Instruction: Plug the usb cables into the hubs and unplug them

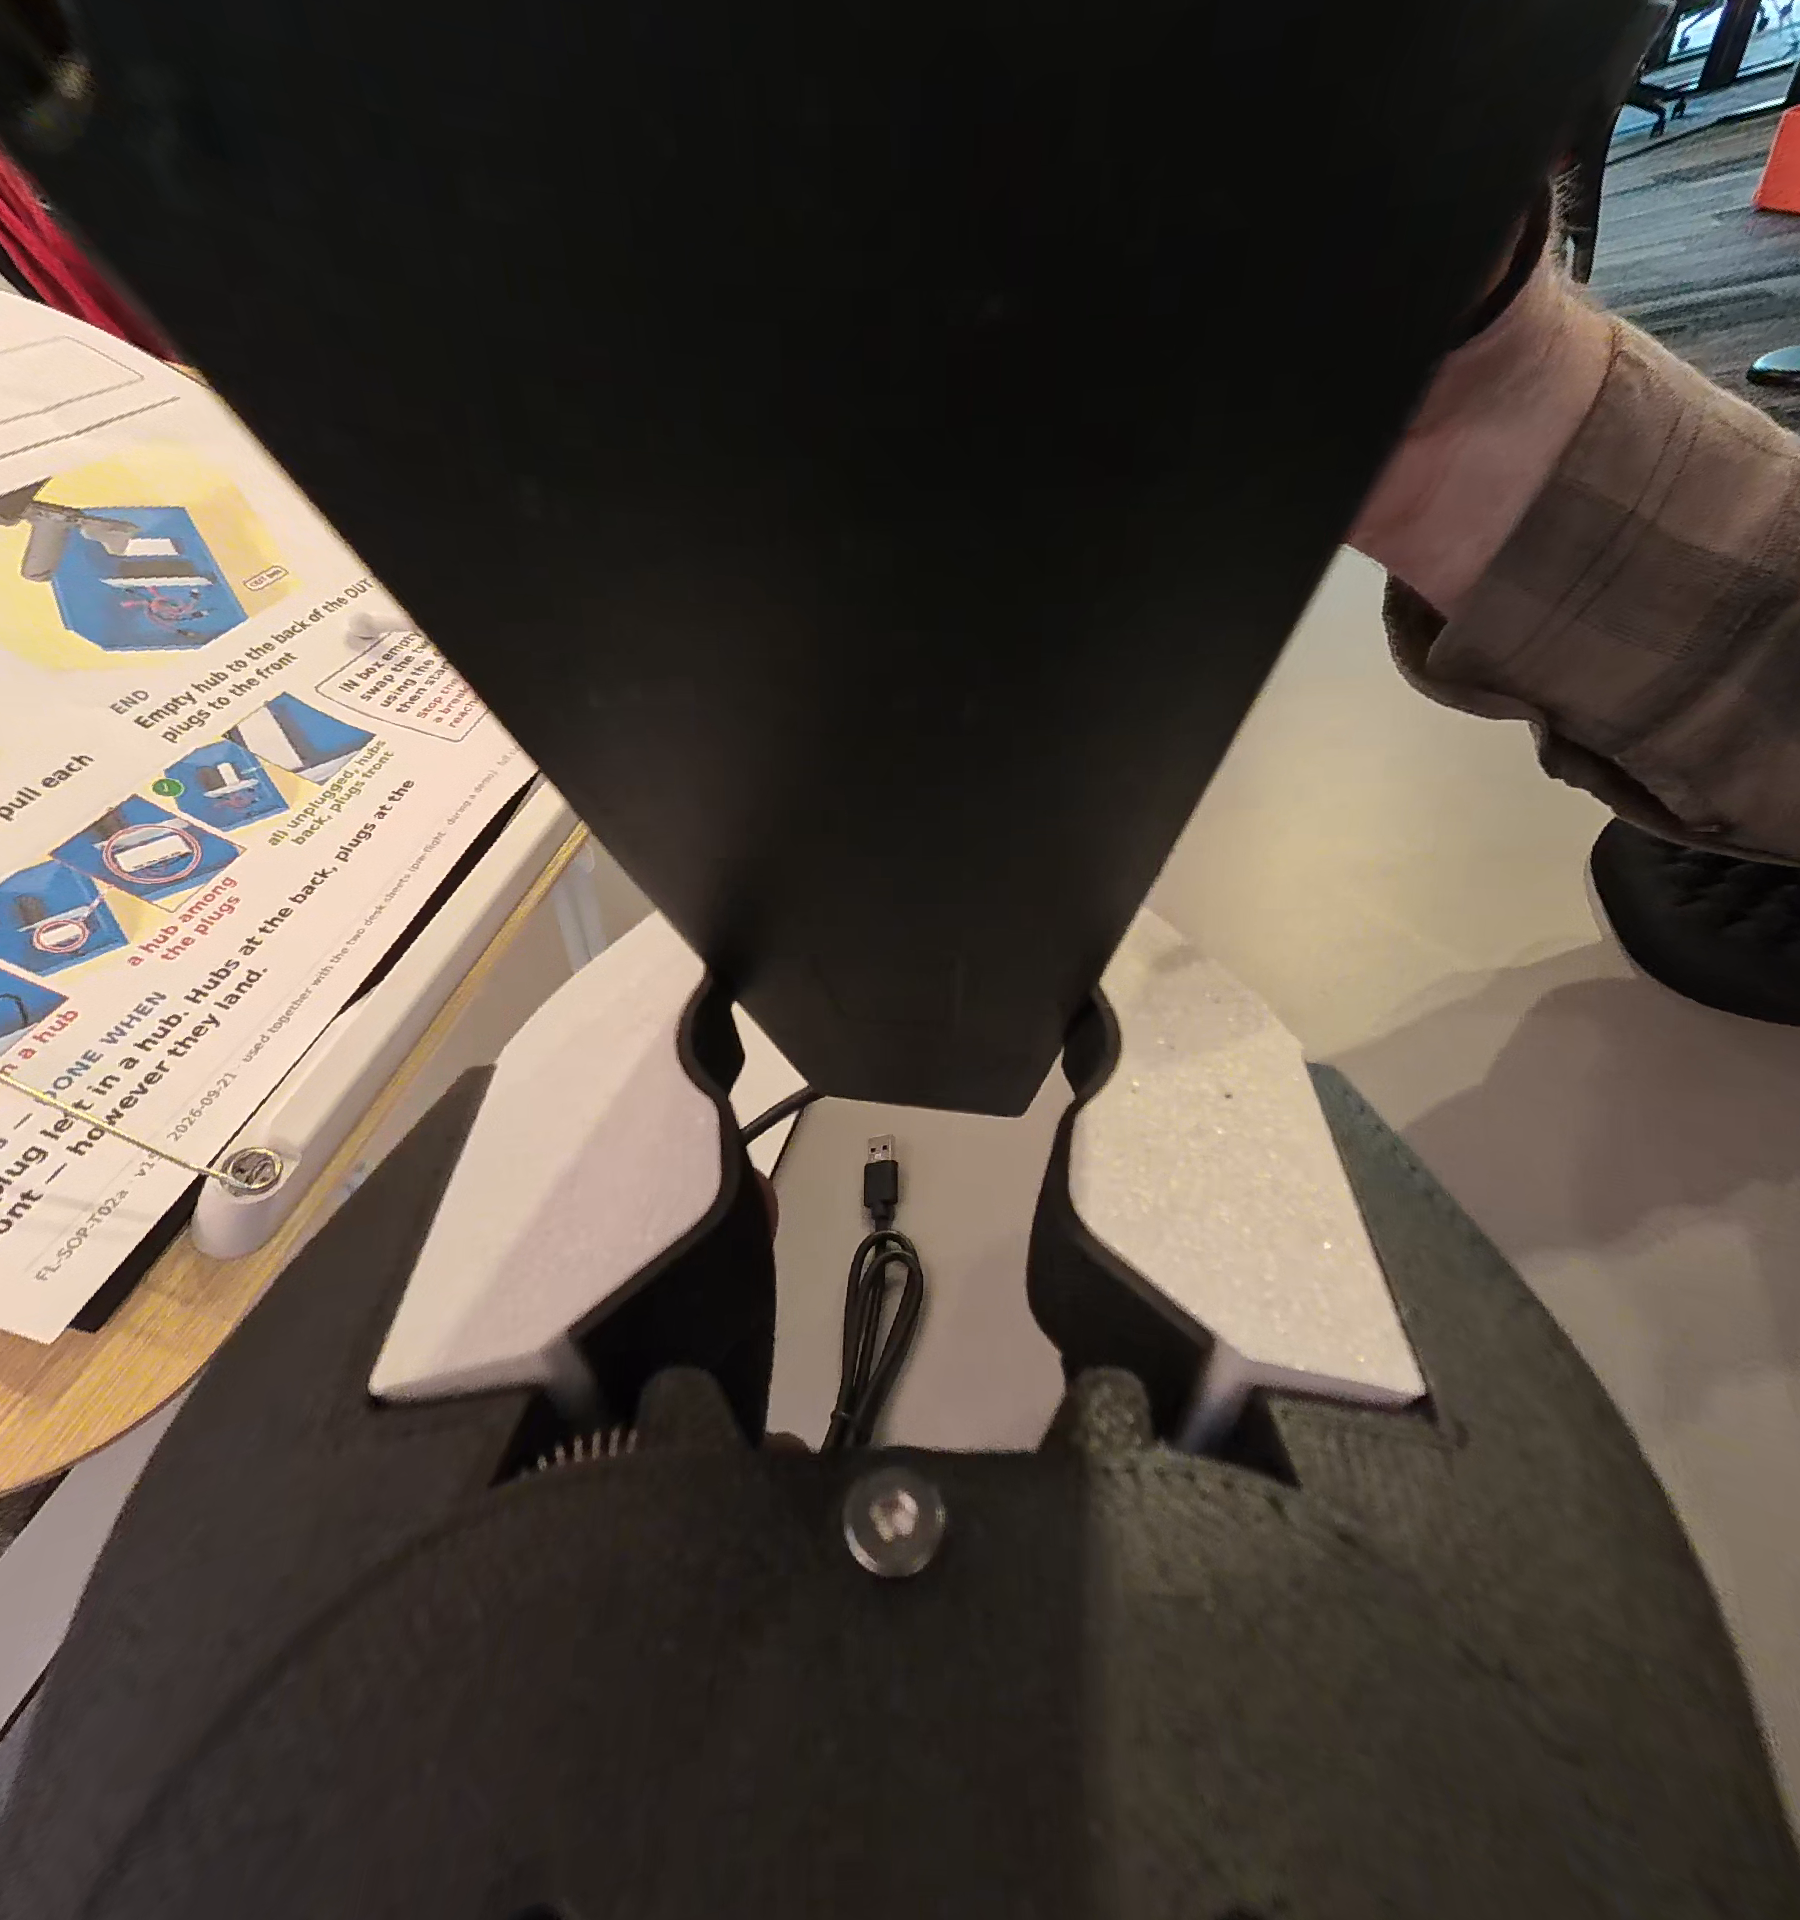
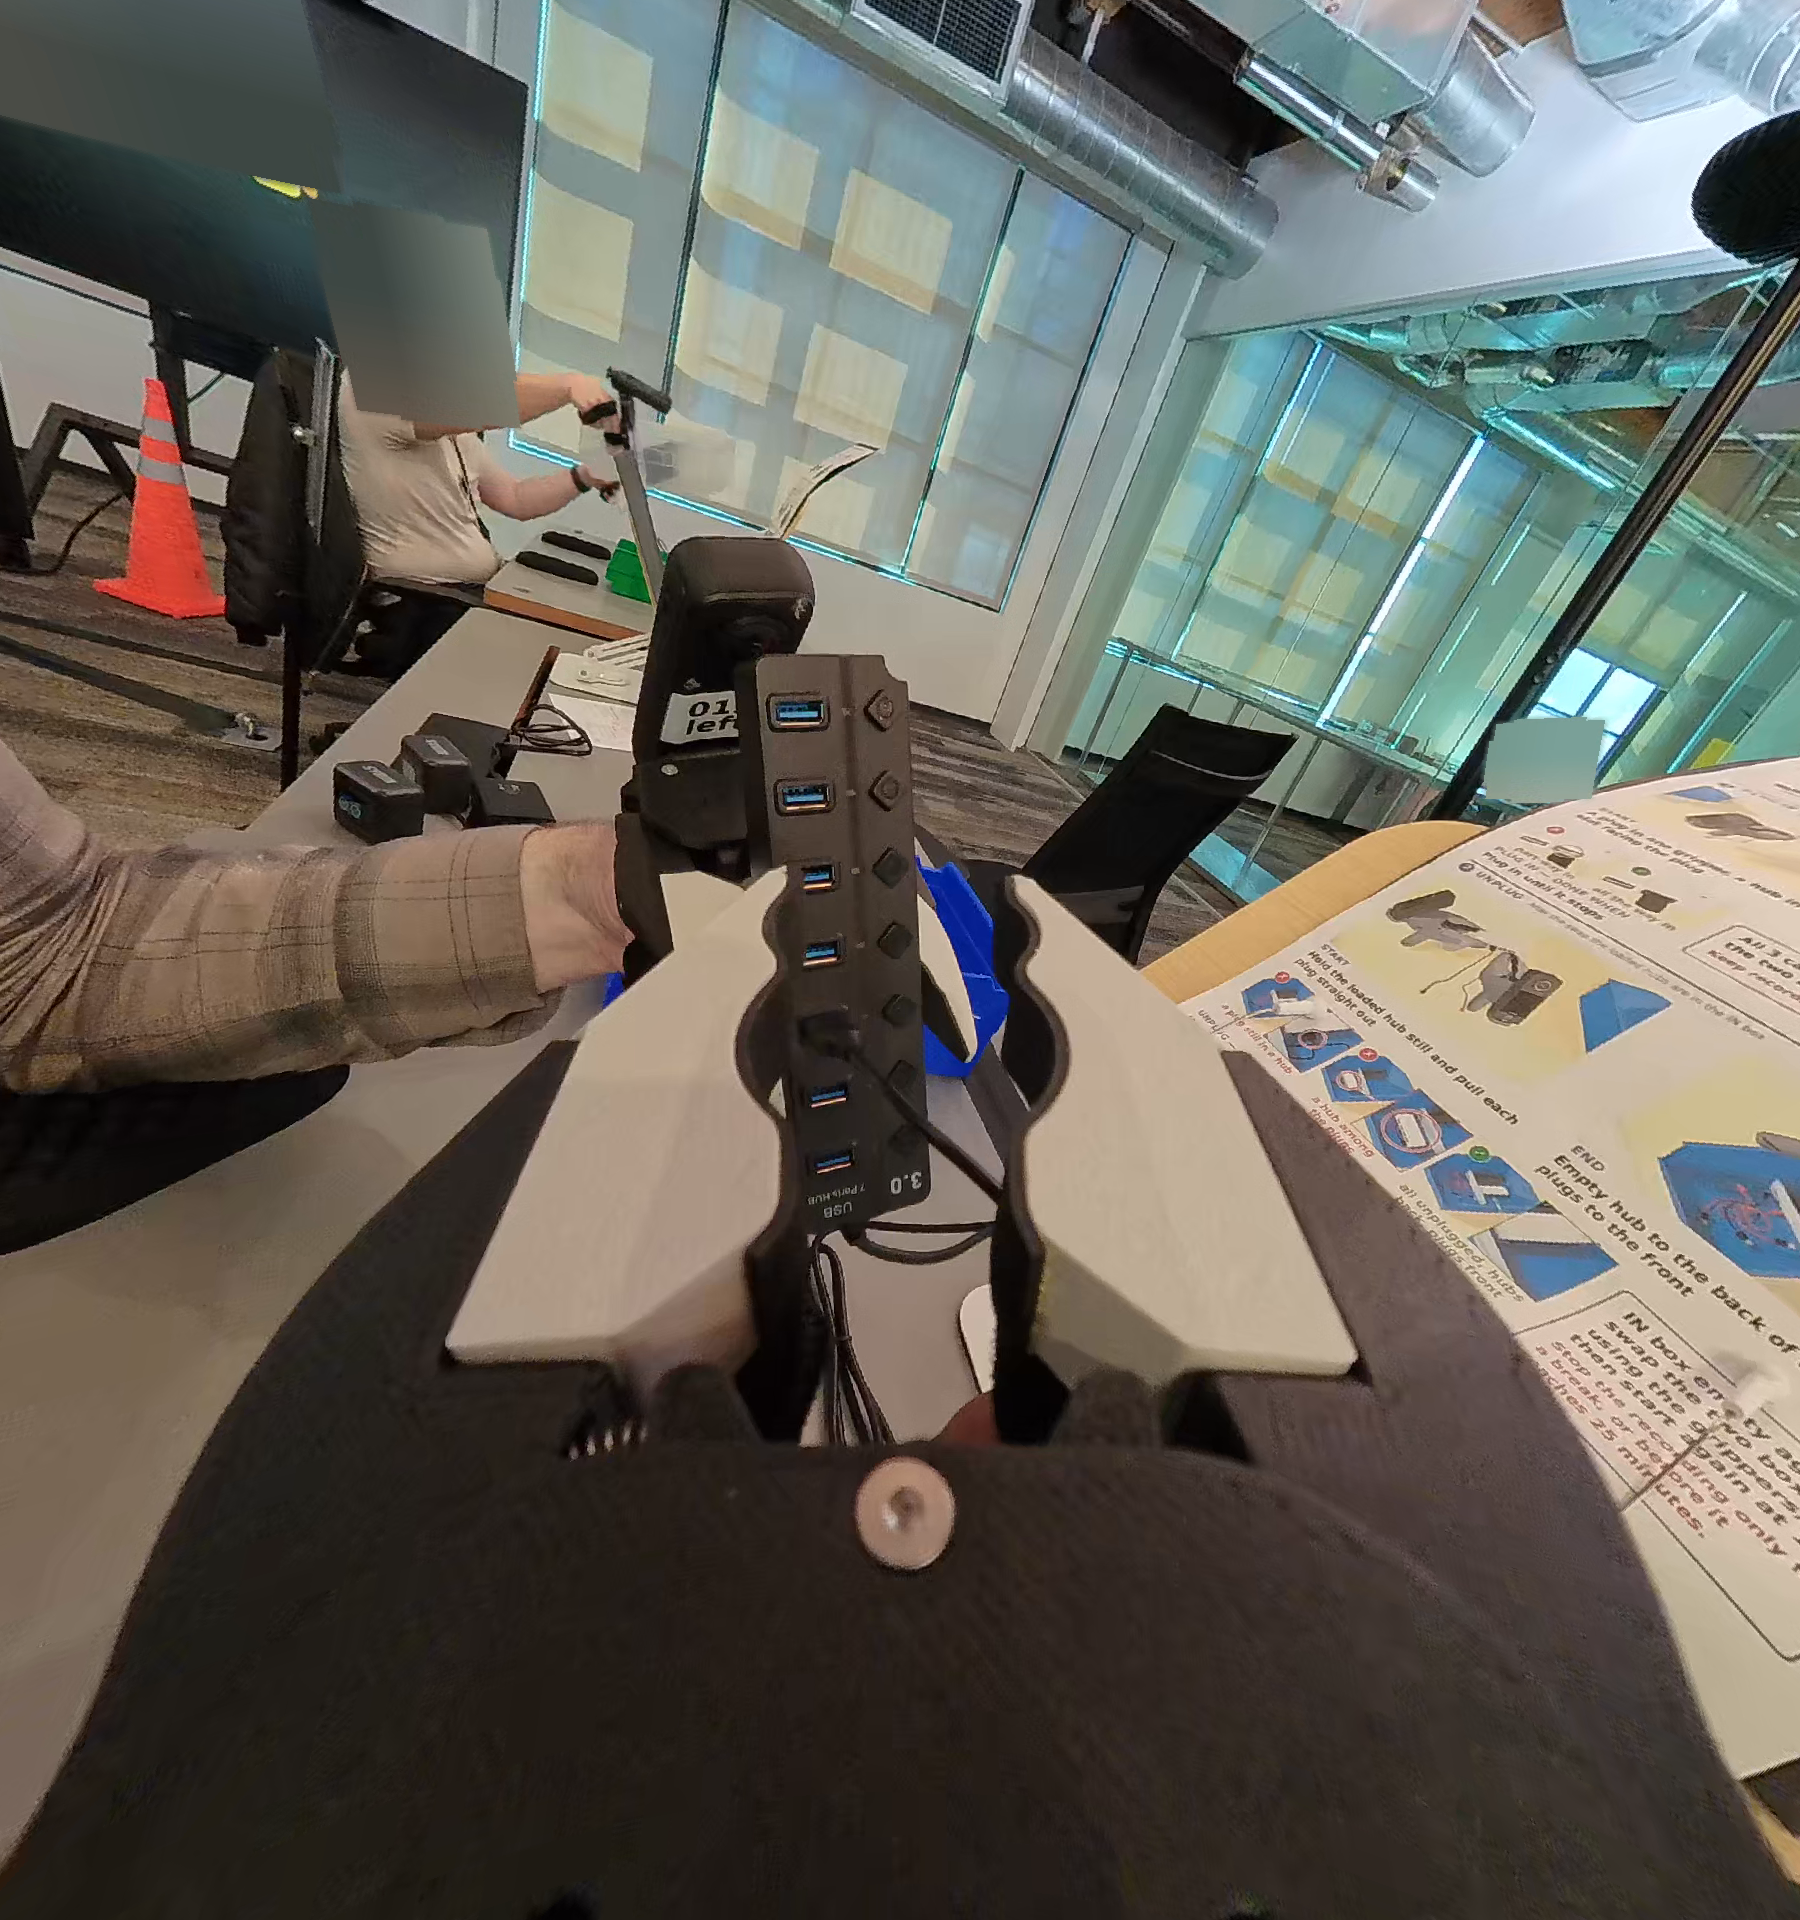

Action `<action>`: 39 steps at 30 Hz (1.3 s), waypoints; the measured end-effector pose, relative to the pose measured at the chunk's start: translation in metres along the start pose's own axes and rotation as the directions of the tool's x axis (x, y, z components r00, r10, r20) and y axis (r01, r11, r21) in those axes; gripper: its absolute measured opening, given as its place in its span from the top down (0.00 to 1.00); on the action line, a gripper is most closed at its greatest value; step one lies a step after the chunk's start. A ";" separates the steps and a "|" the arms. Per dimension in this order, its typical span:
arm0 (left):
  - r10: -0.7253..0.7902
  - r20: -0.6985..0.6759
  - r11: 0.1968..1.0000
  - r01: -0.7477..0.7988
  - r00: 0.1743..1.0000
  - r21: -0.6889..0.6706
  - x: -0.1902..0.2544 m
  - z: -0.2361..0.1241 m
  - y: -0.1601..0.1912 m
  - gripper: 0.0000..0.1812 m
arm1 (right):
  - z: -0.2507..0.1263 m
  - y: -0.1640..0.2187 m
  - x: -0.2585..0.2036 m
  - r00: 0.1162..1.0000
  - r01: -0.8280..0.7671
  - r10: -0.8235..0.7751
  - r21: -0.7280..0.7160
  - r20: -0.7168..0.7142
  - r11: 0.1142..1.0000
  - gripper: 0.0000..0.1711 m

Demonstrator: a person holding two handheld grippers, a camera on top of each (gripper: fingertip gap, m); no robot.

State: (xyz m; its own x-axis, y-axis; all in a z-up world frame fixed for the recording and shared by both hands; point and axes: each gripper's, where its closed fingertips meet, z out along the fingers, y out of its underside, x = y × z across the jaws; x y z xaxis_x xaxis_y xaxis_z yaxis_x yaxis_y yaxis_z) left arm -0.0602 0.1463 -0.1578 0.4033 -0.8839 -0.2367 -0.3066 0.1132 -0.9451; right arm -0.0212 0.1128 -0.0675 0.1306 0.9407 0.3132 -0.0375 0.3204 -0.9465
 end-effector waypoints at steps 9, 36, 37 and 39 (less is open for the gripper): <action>0.005 -0.013 1.000 -0.005 1.000 -0.012 0.003 0.005 0.003 0.66 | 0.000 0.002 0.000 1.000 0.006 -0.006 -0.009 0.000 1.000 0.80; 0.018 -0.044 0.999 -0.020 0.999 -0.034 0.012 0.011 0.006 0.66 | 0.003 0.008 0.003 1.000 -0.001 0.001 -0.007 -0.006 1.000 0.78; 0.018 -0.046 0.999 -0.020 0.999 -0.035 0.012 0.011 0.006 0.66 | 0.004 0.008 0.002 1.000 -0.002 0.002 -0.006 -0.005 1.000 0.78; 0.019 -0.050 0.999 -0.021 0.999 -0.038 0.013 0.012 0.007 0.66 | 0.006 0.009 0.001 1.000 -0.003 0.003 -0.004 0.000 1.000 0.78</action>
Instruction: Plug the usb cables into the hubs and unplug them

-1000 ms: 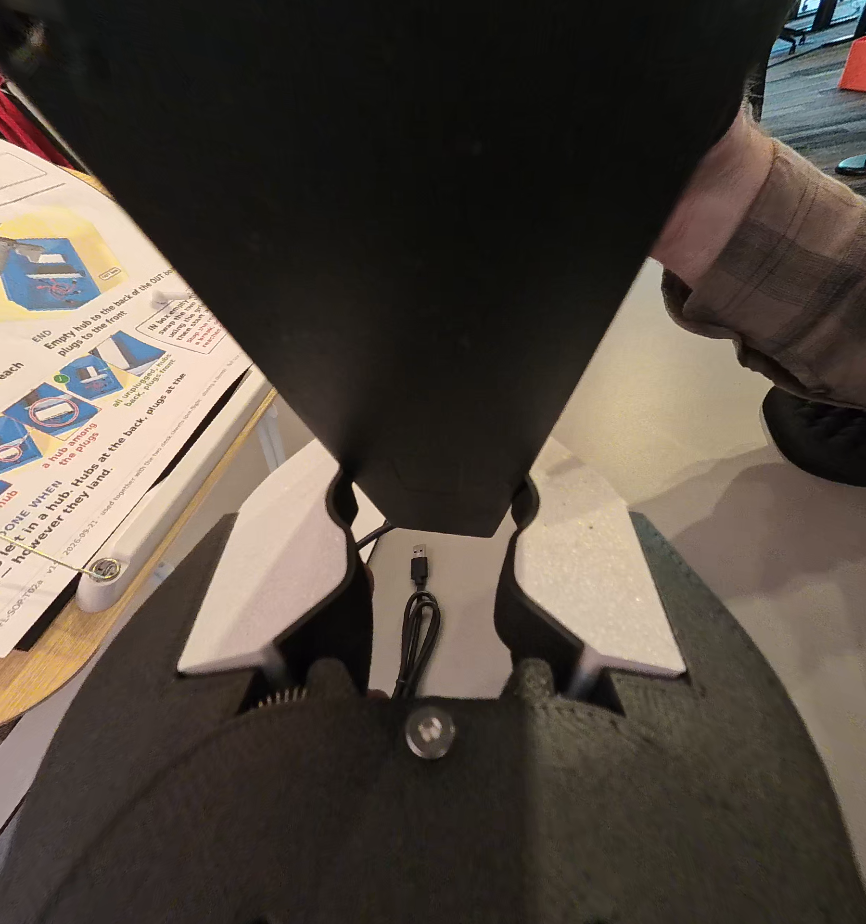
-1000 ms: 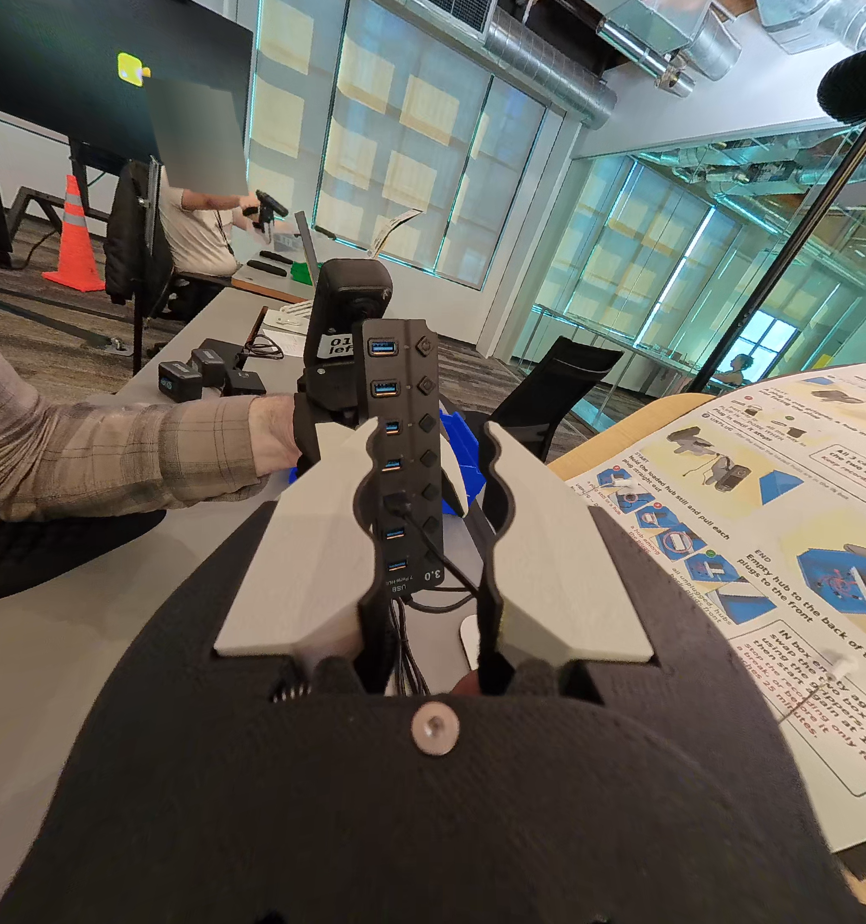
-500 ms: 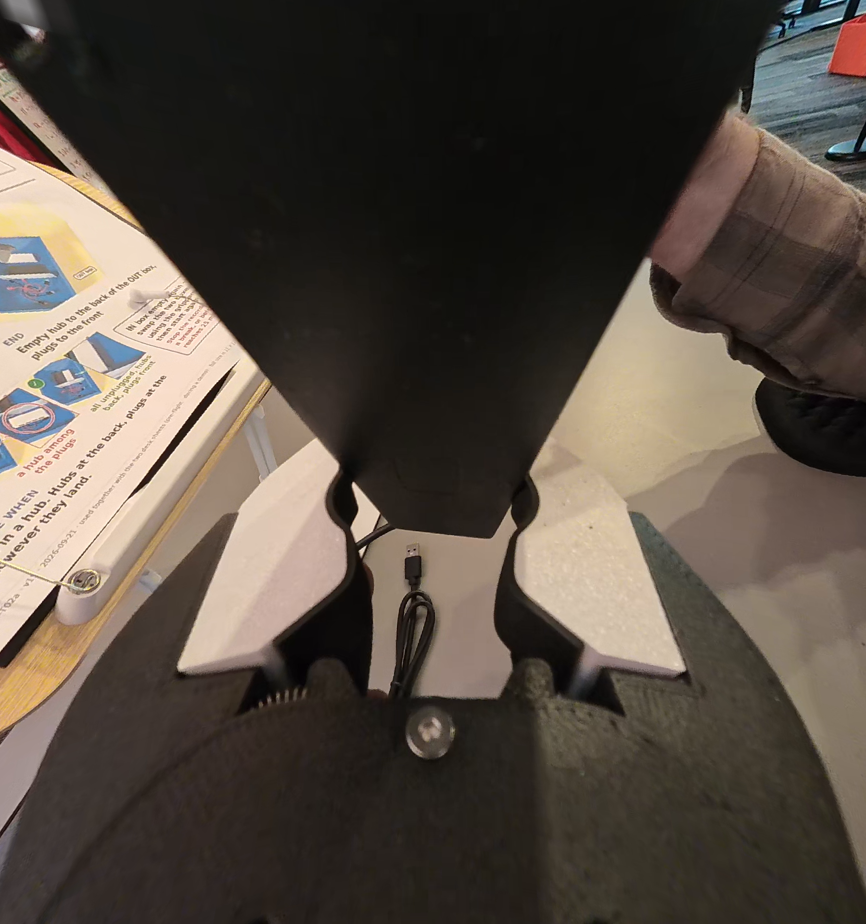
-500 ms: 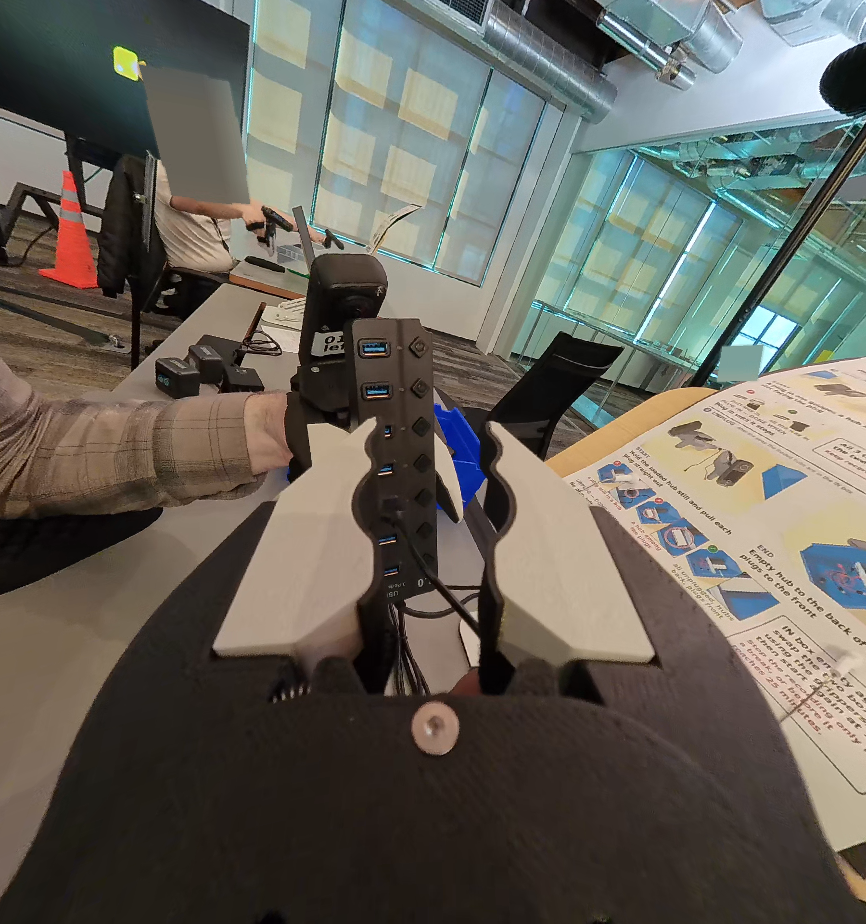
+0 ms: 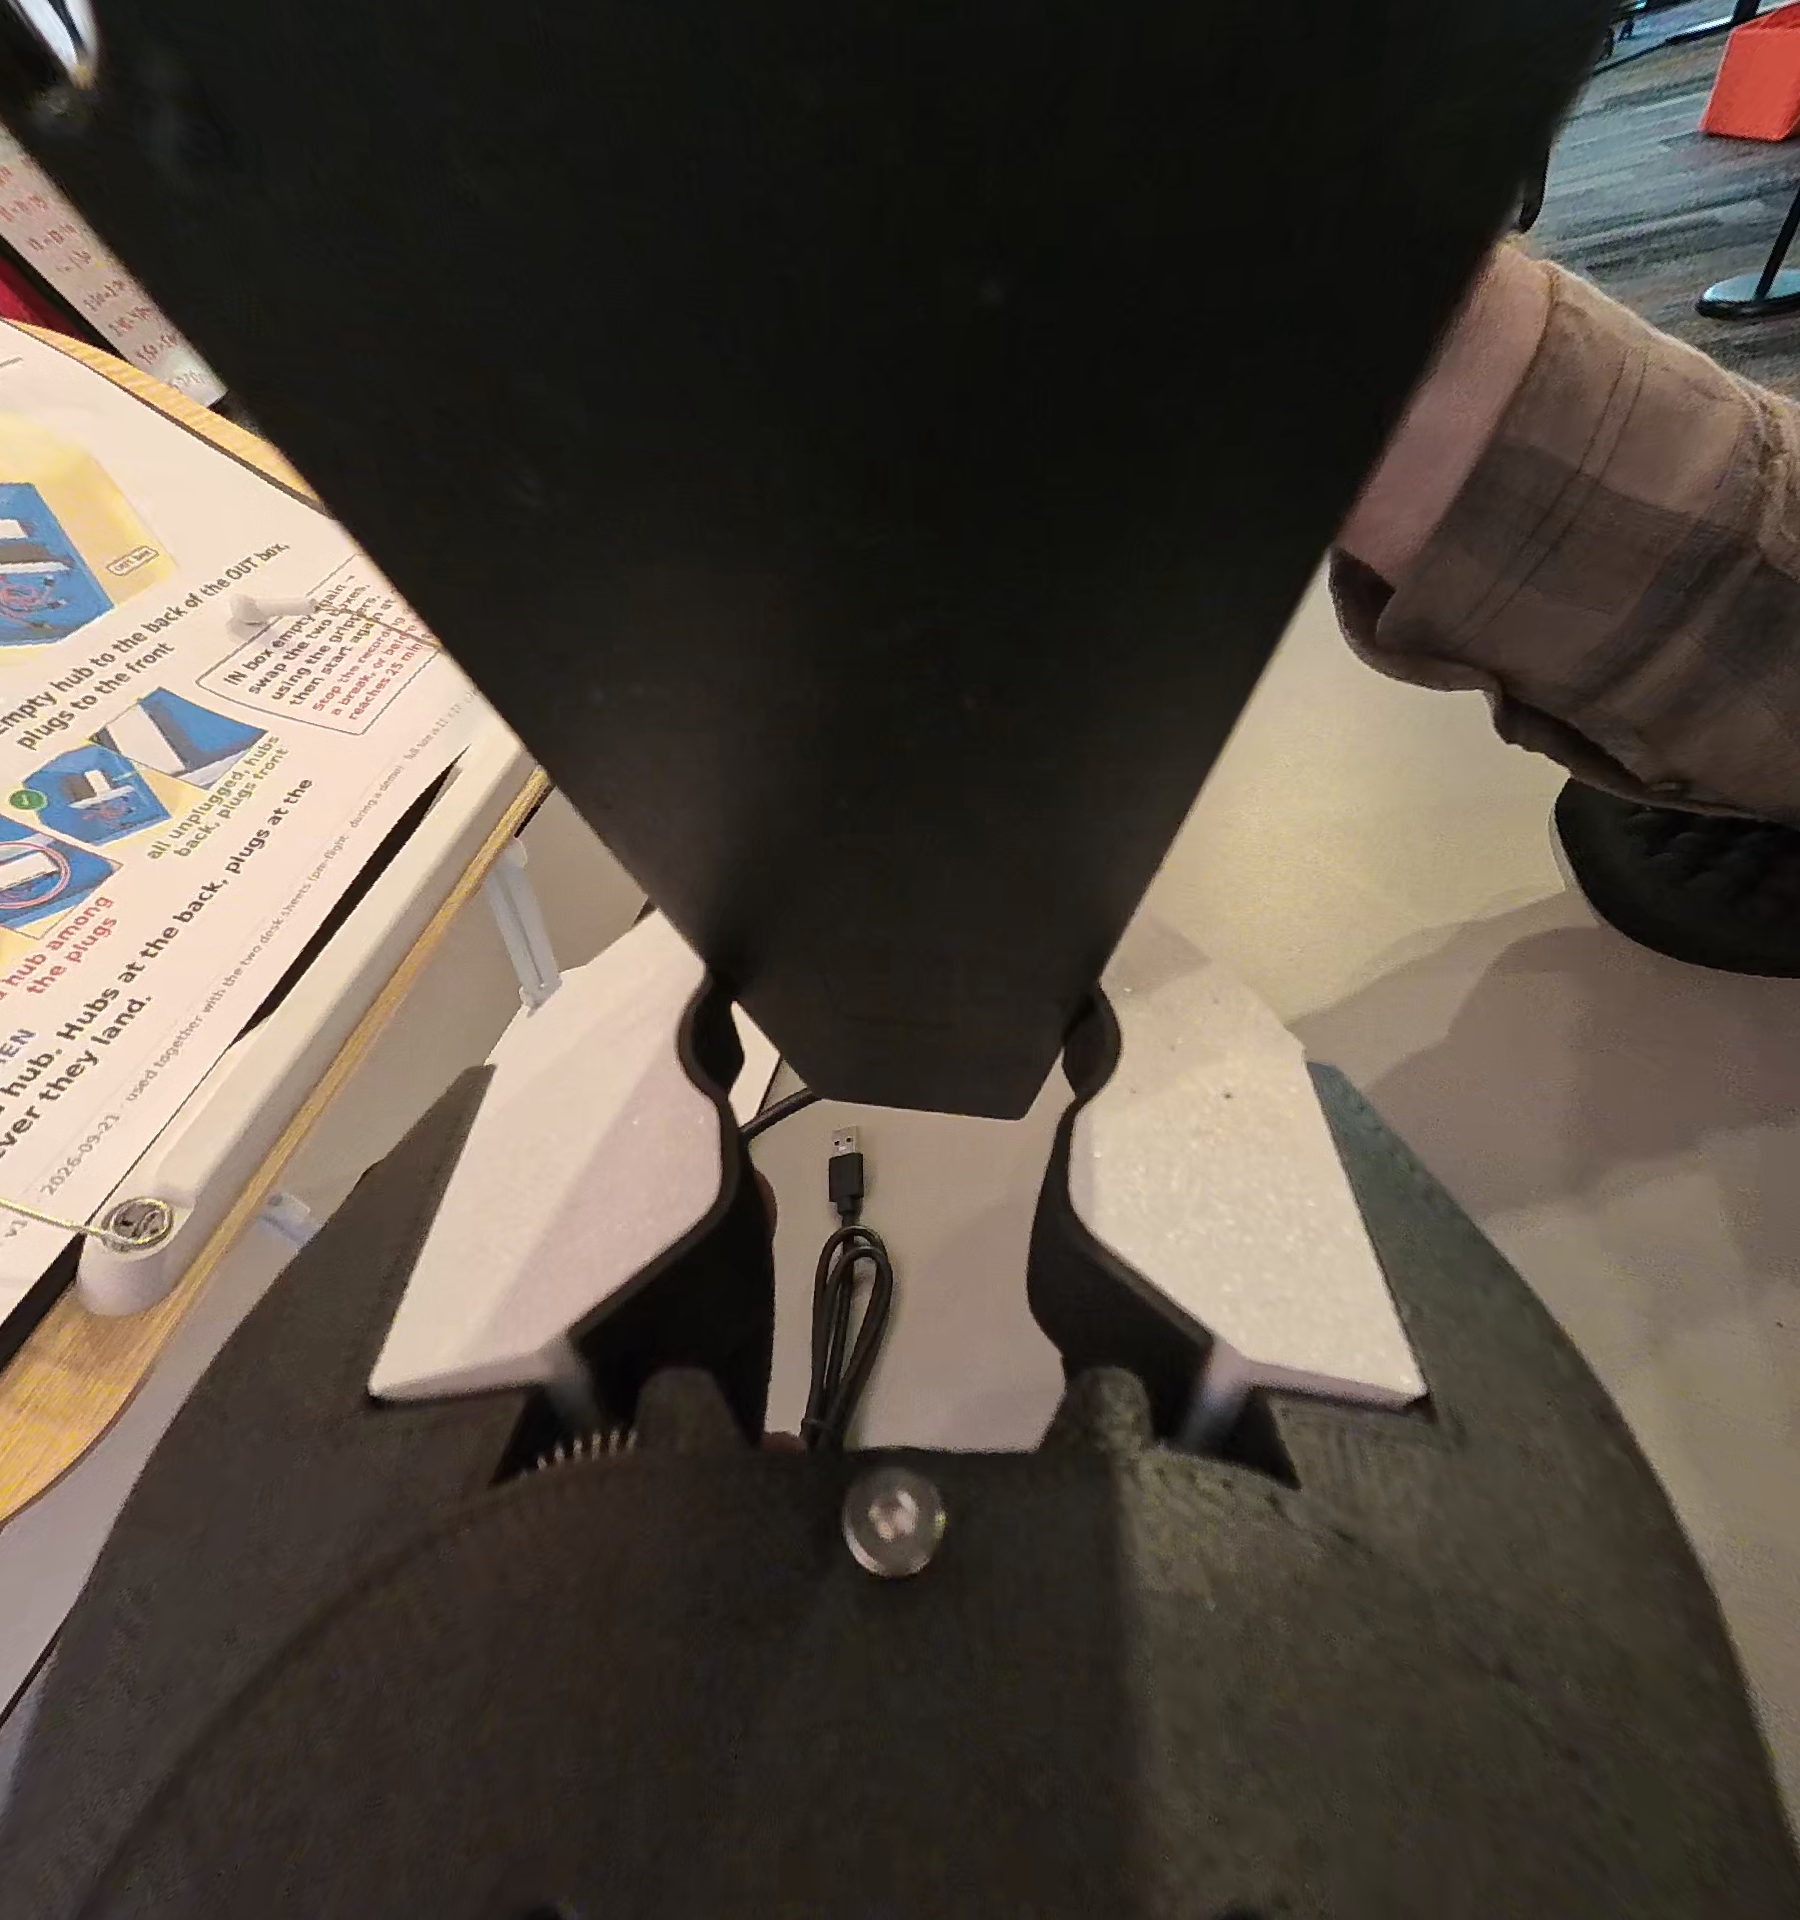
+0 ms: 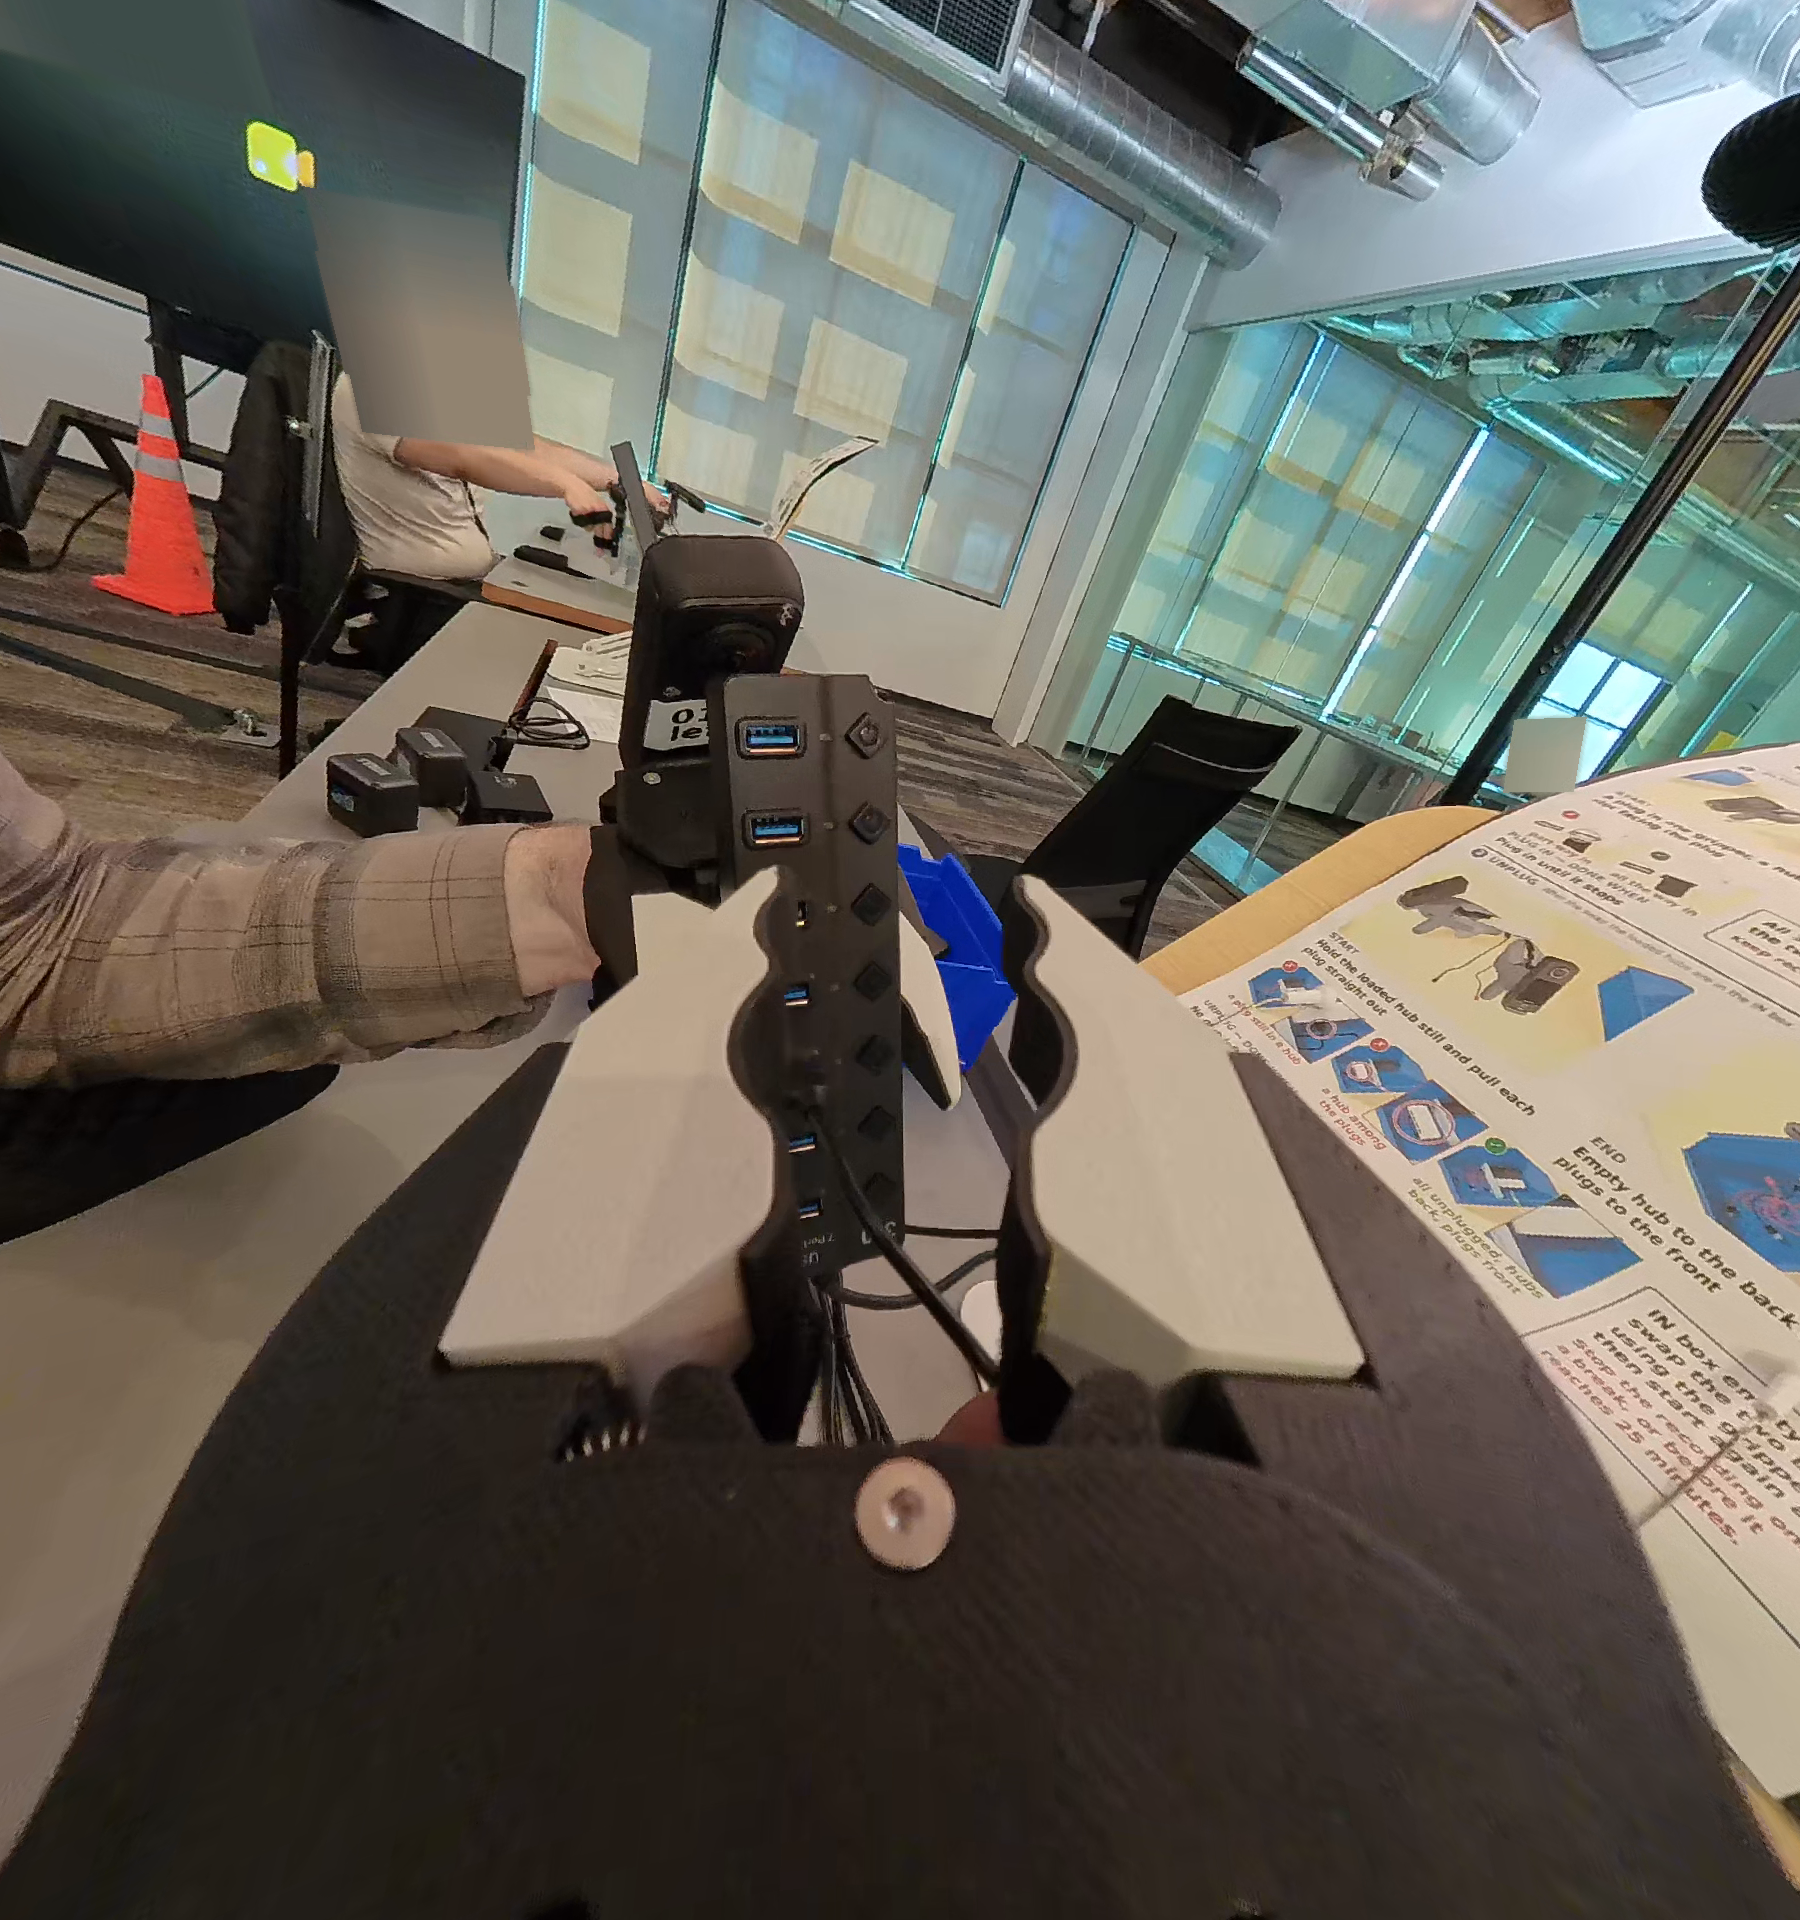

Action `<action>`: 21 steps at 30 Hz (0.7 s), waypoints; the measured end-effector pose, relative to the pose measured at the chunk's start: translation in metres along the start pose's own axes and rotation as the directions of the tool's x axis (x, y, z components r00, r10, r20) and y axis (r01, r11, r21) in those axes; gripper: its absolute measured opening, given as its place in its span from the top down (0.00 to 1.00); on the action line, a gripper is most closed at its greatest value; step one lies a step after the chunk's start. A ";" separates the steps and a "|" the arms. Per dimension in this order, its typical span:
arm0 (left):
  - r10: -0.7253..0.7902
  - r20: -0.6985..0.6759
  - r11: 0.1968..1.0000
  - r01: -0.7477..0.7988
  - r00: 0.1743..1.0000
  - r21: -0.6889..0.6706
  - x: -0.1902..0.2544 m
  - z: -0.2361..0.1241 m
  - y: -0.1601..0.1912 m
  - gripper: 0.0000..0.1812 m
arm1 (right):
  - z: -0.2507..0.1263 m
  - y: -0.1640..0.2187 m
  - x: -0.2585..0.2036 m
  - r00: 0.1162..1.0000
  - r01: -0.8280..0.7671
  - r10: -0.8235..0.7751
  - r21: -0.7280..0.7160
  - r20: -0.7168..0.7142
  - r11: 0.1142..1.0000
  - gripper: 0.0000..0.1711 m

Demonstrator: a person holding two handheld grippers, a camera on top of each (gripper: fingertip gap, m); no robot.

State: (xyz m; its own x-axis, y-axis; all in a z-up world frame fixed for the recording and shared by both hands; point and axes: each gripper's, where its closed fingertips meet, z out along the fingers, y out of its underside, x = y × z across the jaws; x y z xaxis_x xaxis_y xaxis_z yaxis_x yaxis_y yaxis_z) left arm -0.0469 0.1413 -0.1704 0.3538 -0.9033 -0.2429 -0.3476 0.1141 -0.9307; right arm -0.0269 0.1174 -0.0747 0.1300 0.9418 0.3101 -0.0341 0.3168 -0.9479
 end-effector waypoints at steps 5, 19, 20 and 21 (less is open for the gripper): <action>-0.003 -0.005 1.000 0.003 1.000 -0.006 0.001 0.003 0.002 0.66 | 0.002 0.002 -0.001 1.000 -0.001 0.001 -0.003 0.002 1.000 0.78; 0.000 -0.024 1.000 -0.001 1.000 -0.023 0.005 0.005 0.005 0.66 | 0.006 0.005 0.001 1.000 -0.010 0.010 0.009 -0.006 1.000 0.77; -0.001 -0.025 1.000 0.000 1.000 -0.025 0.005 0.006 0.005 0.66 | 0.007 0.006 0.001 1.000 -0.012 0.012 0.007 -0.005 1.000 0.77; -0.002 -0.029 1.000 0.001 1.000 -0.027 0.006 0.006 0.006 0.66 | 0.007 0.008 0.002 1.000 -0.015 0.015 0.004 -0.003 1.000 0.77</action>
State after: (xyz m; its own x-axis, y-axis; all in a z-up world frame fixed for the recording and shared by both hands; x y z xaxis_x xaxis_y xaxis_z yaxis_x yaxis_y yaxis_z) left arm -0.0414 0.1395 -0.1793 0.3290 -0.9152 -0.2329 -0.3708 0.1016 -0.9231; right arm -0.0338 0.1222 -0.0808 0.1328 0.9459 0.2961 -0.0396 0.3036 -0.9520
